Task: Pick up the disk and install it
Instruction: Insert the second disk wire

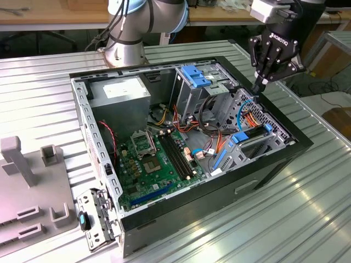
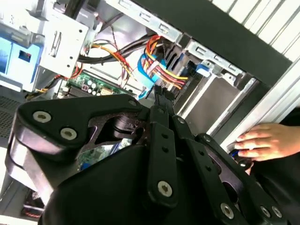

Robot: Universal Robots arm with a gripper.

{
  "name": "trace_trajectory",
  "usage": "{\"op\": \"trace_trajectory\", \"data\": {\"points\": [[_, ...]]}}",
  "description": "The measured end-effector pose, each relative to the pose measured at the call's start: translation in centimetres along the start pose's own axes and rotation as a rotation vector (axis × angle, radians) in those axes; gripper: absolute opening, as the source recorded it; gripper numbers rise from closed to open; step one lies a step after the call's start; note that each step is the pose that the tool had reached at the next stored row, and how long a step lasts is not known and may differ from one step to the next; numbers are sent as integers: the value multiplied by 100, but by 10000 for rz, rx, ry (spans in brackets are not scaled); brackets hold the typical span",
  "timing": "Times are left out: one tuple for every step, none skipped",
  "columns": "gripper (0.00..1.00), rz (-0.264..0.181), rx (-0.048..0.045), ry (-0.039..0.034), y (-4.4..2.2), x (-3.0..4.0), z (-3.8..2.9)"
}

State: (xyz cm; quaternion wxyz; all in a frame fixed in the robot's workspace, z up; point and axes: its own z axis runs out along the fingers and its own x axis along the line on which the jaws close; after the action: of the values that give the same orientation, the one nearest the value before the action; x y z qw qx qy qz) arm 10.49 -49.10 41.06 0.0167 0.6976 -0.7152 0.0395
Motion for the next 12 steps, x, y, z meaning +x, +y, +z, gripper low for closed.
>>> {"op": "trace_trajectory", "data": {"points": [[11,30,-113,51,-1,-1,3],[11,67,-236,123,-6,-3,8],[11,78,-296,169,-15,-5,11],[11,88,-343,210,-29,-8,17],[11,102,-385,249,-52,-12,28],[11,121,-401,322,-84,-14,37],[11,146,-411,416,-121,-17,47],[11,166,-423,623,-148,-21,53],[17,169,-426,739,-155,-24,56],[17,170,-429,864,-159,-30,58],[24,170,-426,1021,-159,-61,61],[30,169,-424,1073,-158,-103,61]]}}
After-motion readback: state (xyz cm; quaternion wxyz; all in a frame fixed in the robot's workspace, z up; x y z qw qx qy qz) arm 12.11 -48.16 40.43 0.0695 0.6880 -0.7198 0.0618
